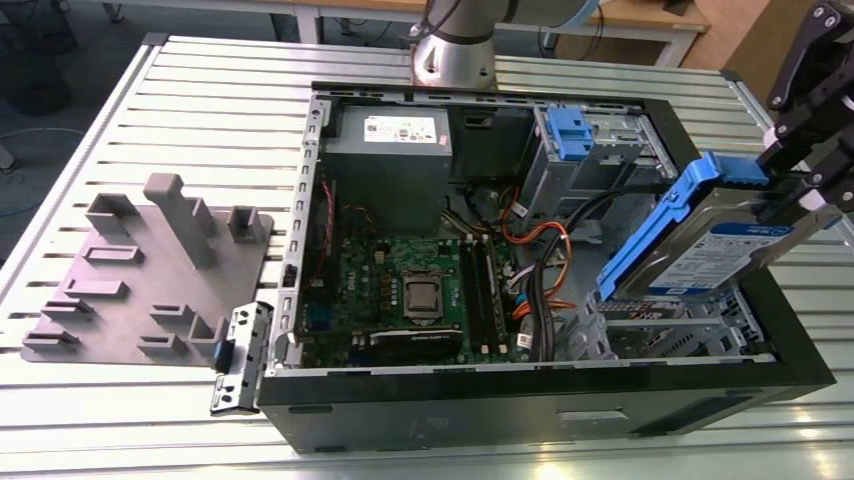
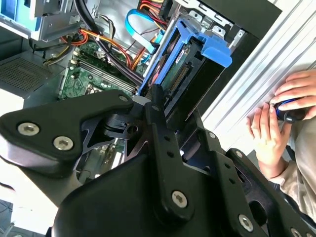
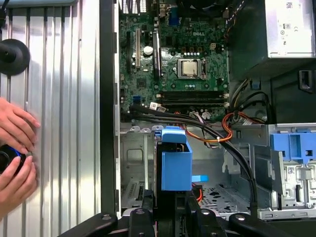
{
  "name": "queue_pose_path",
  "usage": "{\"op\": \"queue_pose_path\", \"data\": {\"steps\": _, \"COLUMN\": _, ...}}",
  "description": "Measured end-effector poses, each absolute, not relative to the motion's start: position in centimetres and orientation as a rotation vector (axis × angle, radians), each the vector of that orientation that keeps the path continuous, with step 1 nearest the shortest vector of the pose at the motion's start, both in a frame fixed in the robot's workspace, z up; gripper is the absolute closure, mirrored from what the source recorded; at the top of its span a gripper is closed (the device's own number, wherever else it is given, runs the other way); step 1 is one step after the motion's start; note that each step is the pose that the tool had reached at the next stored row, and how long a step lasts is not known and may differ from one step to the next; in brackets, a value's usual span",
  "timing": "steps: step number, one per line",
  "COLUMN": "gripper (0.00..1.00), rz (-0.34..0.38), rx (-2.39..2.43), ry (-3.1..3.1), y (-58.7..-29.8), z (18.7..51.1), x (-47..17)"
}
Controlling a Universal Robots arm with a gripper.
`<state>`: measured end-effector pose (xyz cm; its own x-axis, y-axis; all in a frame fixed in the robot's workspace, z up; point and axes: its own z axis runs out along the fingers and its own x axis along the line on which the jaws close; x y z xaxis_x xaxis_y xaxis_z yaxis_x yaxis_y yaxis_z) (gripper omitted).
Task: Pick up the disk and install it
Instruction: 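Insert the disk into the insertion slot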
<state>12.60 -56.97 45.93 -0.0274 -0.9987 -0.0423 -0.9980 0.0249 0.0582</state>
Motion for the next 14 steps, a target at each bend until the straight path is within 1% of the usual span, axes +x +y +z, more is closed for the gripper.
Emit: {"op": "queue_pose_path", "data": {"steps": 14, "gripper": 0.65, "rz": -0.114, "rx": 2.201, "ry": -2.227, "y": -57.27, "z": 45.45, "x": 12.72}}
